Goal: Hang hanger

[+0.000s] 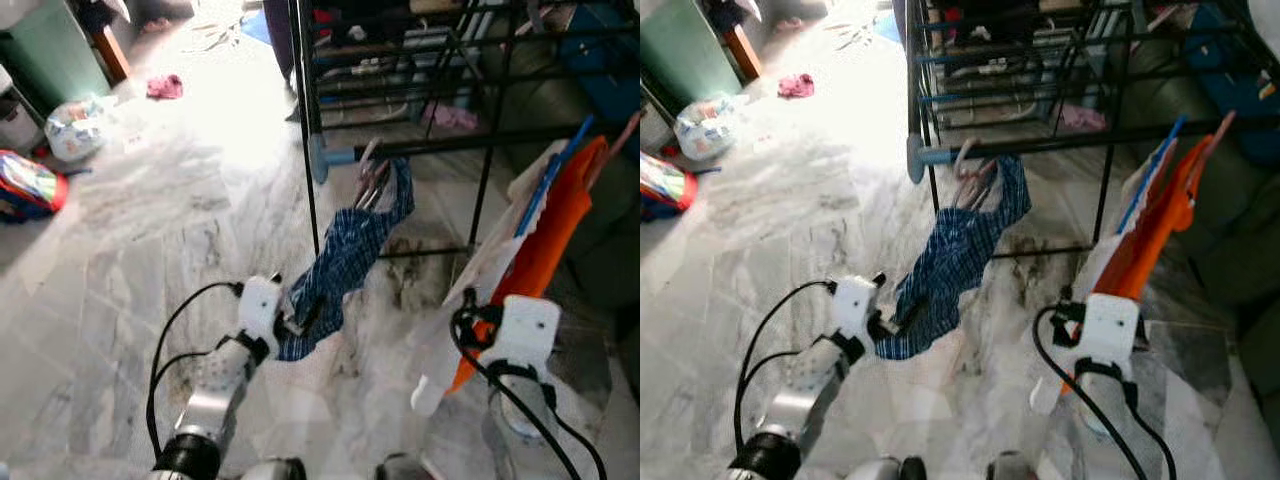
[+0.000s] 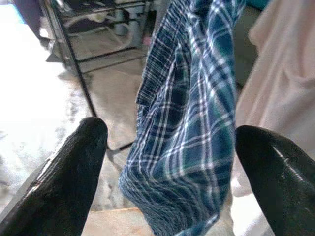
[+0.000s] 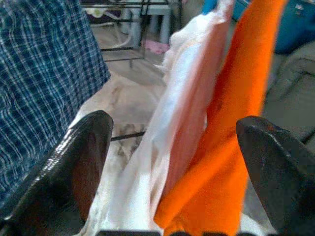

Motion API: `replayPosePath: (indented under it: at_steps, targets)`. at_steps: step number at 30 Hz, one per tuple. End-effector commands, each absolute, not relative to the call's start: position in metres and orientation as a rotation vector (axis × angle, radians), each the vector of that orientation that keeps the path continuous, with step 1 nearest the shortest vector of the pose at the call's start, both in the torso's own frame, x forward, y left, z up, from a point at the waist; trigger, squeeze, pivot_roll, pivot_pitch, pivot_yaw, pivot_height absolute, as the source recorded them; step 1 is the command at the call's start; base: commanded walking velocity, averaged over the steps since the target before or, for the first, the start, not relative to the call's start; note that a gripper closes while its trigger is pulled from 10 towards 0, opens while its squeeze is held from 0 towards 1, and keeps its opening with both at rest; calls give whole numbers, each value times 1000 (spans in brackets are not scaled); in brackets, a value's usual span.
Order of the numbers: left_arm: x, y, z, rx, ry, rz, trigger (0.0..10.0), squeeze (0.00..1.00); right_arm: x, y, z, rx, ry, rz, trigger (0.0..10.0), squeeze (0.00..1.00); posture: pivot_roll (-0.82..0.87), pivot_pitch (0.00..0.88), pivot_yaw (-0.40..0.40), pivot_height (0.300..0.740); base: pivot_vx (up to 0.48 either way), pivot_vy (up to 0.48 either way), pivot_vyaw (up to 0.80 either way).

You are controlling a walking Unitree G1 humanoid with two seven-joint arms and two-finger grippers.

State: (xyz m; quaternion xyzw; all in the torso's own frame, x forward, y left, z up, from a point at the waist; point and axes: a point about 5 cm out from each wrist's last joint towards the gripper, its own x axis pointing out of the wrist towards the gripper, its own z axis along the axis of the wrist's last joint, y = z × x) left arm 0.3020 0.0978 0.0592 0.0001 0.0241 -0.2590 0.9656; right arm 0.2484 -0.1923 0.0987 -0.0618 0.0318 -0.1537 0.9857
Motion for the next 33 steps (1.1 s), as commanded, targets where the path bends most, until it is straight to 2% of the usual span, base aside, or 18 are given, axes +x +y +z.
replayPosePath:
  at_steps: [1,18,26,33]
  targets:
    - [297,97,53,3,76,-530,10000,0,246,-194,98,-140,66,-309,10000,0,-111,205,87,740,0,0,0]
    - [298,90,56,-25,58,-549,10000,0,249,-194,101,-173,51,-292,10000,0,-116,208,80,740,0,0,0]
    - [297,86,58,-60,51,-596,10000,0,259,-196,107,-182,35,-284,10000,0,-116,211,77,740,0,0,0]
    - [296,86,57,-55,55,-601,10000,0,272,-188,107,-186,52,-232,10000,0,-113,214,80,740,0,0,0]
